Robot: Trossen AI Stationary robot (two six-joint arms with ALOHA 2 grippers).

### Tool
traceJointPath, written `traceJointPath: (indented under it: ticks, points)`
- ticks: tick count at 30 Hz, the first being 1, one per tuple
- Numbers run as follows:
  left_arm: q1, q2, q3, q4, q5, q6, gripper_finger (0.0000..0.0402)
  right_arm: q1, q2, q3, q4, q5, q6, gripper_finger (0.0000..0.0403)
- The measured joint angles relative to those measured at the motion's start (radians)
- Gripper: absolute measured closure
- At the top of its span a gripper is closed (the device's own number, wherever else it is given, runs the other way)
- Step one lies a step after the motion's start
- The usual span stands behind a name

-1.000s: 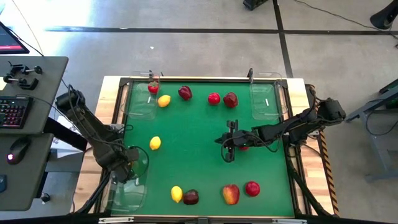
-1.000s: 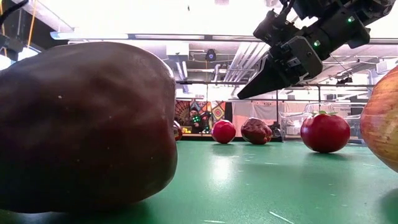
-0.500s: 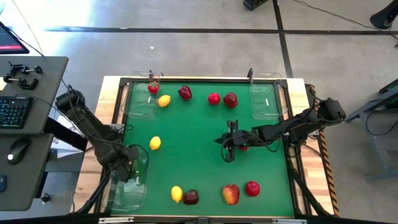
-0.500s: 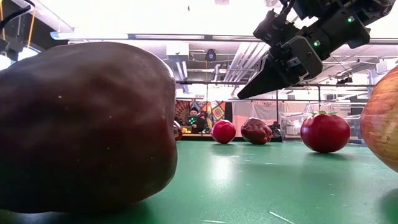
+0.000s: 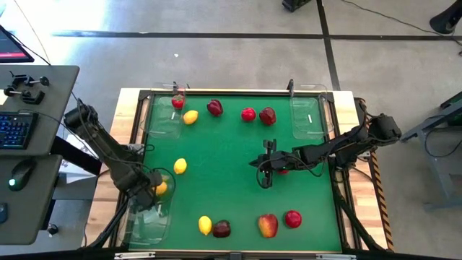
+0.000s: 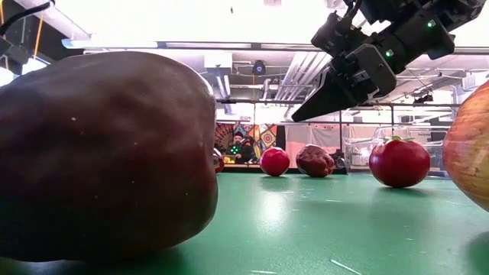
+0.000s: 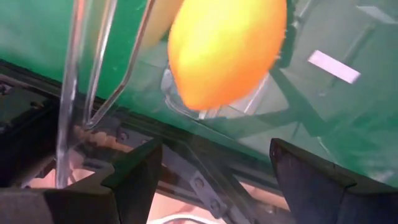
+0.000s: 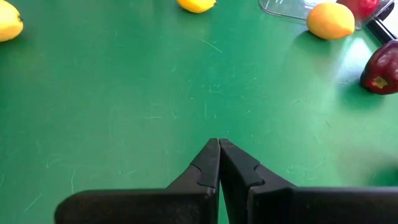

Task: Sort produce into baskets
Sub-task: Put the apple into the top right bin

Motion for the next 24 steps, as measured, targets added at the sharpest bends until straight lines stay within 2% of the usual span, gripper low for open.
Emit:
traceJointPath:
  ticks: [5,8,13,17,20,22,24]
  points:
    - [0.0,0.0,0.026,0.0,-0.003,0.029,0.0122,0.0,0.0,0.0,0.0,-0.001,0.0,0.0402]
    - [0.0,0.0,0.034,0.0,-0.025,0.036,0.0144,0.0,0.0,0.0,0.0,-0.004,0.0,0.0402]
    - [0.0,0.0,0.048,-0.024,-0.081,0.113,0.0221,0.0,0.0,0.0,0.0,-0.004,0.0,0.0402]
    - [0.017,-0.018,0.072,-0.062,-0.111,0.175,0.0309,0.0,0.008,0.0,0.001,-0.004,0.001,0.0402]
    - [0.051,-0.066,0.094,-0.048,-0.19,0.234,0.0376,0.0,0.032,0.0,-0.001,-0.037,-0.001,0.0402]
    - [0.081,-0.111,0.103,-0.026,-0.257,0.286,0.0394,0.0,0.056,0.0,0.001,-0.067,-0.019,0.0402]
    - [0.117,-0.164,0.105,0.022,-0.312,0.347,0.0389,0.0,0.083,0.0,0.017,-0.078,-0.037,0.0402]
